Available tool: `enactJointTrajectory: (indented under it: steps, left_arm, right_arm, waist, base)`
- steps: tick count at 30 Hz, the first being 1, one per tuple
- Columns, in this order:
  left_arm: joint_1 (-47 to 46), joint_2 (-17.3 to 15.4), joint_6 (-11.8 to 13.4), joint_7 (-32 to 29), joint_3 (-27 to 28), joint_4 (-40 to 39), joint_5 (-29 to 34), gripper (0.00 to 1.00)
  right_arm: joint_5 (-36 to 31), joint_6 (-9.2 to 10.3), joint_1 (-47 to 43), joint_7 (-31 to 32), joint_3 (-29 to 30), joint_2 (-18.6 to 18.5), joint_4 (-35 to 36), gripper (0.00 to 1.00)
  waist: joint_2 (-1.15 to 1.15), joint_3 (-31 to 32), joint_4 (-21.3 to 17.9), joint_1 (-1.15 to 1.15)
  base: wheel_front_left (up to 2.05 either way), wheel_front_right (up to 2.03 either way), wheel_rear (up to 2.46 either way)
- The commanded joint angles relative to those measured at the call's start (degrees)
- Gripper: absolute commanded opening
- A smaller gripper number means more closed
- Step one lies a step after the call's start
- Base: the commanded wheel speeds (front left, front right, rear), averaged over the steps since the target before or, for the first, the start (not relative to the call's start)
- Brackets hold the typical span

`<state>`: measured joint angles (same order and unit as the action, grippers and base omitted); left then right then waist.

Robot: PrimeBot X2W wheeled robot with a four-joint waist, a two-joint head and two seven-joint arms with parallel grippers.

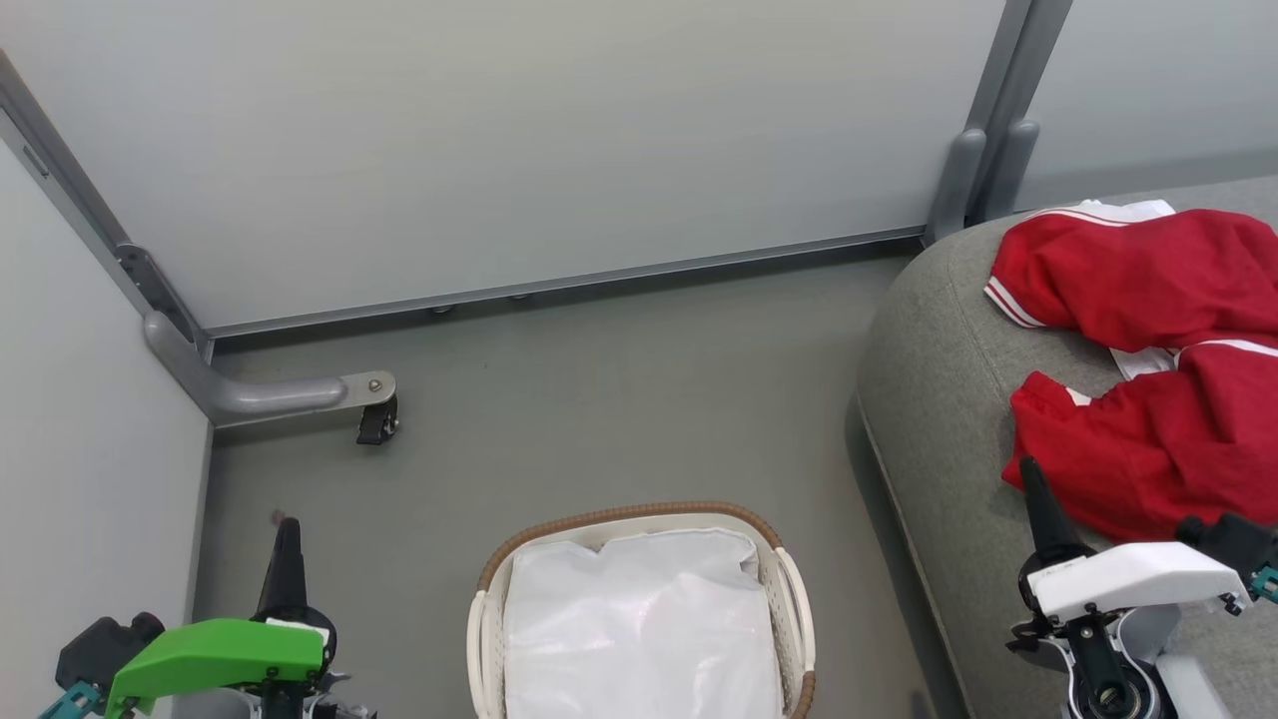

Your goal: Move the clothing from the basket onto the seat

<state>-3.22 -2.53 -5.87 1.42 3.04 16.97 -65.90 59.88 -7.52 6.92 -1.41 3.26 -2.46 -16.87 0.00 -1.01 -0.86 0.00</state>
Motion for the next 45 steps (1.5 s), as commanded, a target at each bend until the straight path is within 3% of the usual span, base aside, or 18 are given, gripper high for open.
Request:
enactJointTrajectory:
  steps: [1,45]
  left_arm:
    - [-1.6,-0.4,-0.3,-0.4,0.3,-0.8,-1.5,0.00]
    - [-2.9,-0.5,-1.4,-6.3,2.9,-2.5,-20.5,0.00]
  right_arm:
    - [1.7,0.02,0.0,0.5,0.3,-0.4,0.9,0.00]
    - [25.1,0.02,-0.7,6.3,2.7,-0.5,2.5,0.00]
  waist:
    - [0.00,0.0,0.0,0.00]
    - [0.00,0.6,0.6,0.00]
  base:
    - [0.00,0.00,0.00]
    - [0.00,0.00,0.00]
